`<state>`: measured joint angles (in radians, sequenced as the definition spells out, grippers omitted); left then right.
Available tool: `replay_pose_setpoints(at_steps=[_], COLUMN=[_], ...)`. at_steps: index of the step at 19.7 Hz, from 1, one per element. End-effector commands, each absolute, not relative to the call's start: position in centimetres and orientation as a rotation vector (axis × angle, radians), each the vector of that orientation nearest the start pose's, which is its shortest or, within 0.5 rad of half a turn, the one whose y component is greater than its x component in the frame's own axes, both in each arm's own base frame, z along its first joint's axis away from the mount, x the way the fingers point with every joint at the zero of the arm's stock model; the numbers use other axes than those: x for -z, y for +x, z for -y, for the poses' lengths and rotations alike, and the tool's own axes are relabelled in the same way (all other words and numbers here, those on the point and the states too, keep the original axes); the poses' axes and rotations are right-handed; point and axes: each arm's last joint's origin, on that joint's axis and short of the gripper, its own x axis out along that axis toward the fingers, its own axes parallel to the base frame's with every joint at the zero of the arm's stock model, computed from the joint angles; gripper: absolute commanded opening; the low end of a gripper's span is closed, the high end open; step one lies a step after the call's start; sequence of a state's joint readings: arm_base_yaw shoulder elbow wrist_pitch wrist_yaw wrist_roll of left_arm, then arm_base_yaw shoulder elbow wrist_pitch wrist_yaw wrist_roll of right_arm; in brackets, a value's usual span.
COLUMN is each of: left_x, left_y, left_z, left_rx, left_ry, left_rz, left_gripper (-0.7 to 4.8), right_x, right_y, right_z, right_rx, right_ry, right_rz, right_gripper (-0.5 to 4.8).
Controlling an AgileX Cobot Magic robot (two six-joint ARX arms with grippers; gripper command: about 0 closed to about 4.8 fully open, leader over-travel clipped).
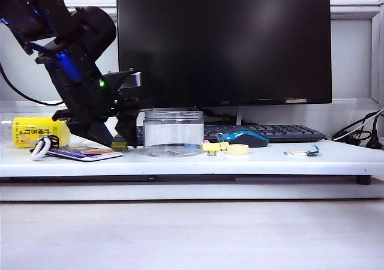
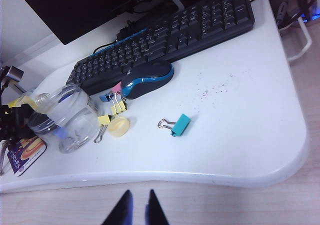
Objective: Pick up the clips with the largest number of clips of the same color on the table and place them in a round transparent plastic box.
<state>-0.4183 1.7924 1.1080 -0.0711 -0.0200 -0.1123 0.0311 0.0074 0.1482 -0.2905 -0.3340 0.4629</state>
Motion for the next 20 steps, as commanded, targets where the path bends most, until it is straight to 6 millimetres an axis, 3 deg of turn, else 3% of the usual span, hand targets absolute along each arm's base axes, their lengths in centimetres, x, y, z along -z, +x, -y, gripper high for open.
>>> replay_pose_setpoints(at_steps=[1,9,17,20], left_x=[-17.8,-18.3,-24.7,-26.8], left_y=[34.0,34.0,33.2,31.9], left_z=[15.2,15.2,14.8,15.0], left_rx=[0.350,0.351,0.387,0.613], left_ry=[0.057,0.050,0.029,-0.047], left_rz=[-0.830,-0.813,-0.638,-0.611], left_gripper=[1.44,1.42,1.43,1.43], right_x=[-18.7,-18.6,-18.6,-18.7], right_y=[8.4,8.4,8.4,8.4], right_z=[-1.2,-1.2,-1.2,-1.2], right_rx=[-0.324,-0.322,-0.323,-0.323], right_ry=[0.474,0.475,0.475,0.475], right_rz=[-0.217,-0.223,-0.223,-0.221], right_gripper=[0.45,0.45,0.45,0.45])
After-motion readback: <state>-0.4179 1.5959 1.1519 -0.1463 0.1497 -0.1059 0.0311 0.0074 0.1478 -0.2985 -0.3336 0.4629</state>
